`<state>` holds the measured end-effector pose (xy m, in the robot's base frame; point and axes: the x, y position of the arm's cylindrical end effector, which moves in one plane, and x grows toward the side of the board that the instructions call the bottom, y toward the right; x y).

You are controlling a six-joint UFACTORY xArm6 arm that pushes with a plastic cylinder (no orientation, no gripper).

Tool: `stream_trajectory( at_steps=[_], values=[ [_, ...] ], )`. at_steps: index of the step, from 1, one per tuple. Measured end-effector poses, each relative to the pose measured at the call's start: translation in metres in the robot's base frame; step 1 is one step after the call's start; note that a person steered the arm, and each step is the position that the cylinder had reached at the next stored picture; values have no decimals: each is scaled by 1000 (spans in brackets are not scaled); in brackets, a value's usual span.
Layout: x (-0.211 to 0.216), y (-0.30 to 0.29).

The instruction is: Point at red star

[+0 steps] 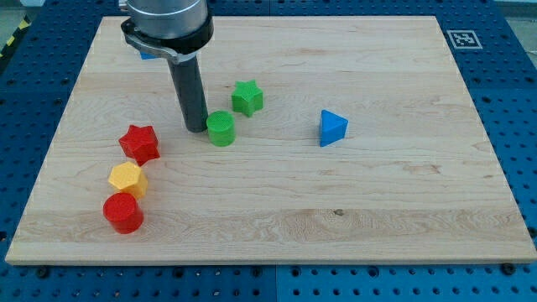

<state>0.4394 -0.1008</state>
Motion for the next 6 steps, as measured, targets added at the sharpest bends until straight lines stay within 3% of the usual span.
stream_trajectory(
  at_steps=[3,5,6],
  values=[
    [28,55],
    [-15,-40],
    [-21,-121]
  ],
)
